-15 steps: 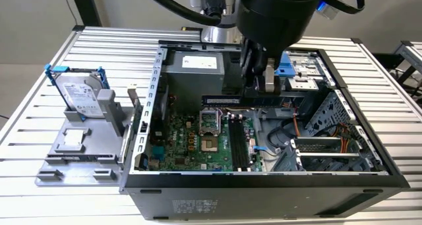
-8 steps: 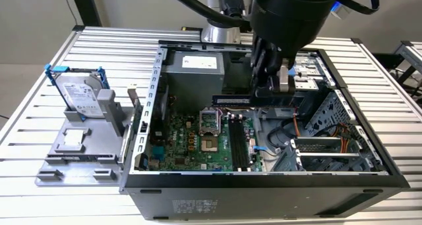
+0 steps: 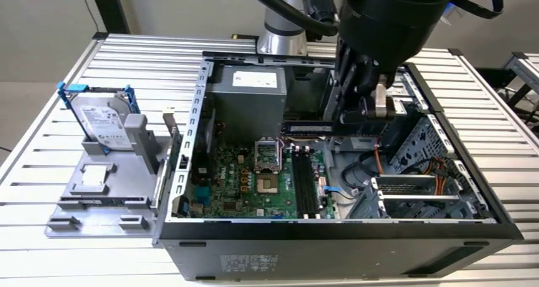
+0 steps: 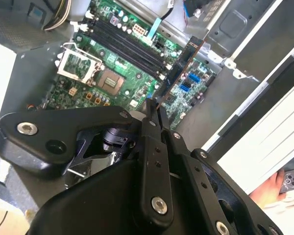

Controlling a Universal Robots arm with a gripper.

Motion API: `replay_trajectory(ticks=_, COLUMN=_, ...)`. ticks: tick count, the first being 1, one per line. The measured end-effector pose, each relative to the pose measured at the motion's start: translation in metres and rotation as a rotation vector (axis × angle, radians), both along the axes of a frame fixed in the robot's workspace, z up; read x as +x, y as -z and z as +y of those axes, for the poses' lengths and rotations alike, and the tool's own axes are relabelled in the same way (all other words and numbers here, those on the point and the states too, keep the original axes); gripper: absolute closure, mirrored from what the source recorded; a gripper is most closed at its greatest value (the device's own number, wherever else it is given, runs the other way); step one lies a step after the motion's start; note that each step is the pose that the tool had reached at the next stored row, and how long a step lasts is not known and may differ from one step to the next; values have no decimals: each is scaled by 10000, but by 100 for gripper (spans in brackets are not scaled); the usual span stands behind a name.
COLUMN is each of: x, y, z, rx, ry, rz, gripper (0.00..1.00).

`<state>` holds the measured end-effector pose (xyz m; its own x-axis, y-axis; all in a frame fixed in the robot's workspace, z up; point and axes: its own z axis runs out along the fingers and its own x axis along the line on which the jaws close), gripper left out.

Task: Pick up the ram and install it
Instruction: 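Insert the ram into the slot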

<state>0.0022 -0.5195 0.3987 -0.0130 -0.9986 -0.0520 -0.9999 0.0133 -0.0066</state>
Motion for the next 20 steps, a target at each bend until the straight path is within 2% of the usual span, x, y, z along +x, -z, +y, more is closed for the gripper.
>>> replay_trajectory(ticks=5, x=102, y=1, z=8, rx=1, ry=-3, rz=0, gripper=100)
replay_trajectory(ticks=9, x=106, y=0, z=15, rx=0, ry=-1, rz=0, gripper=100)
replay_trajectory(ticks=15, x=105, y=1, z=149, rx=0, ry=18, rz=0, gripper=100)
replay_trajectory(ticks=19, x=108, y=1, z=197, rx=0, ry=96, rz=0, gripper=100)
replay_trajectory(ticks=20, x=108, y=1, z=198, rx=0, ry=97, rz=0, gripper=100)
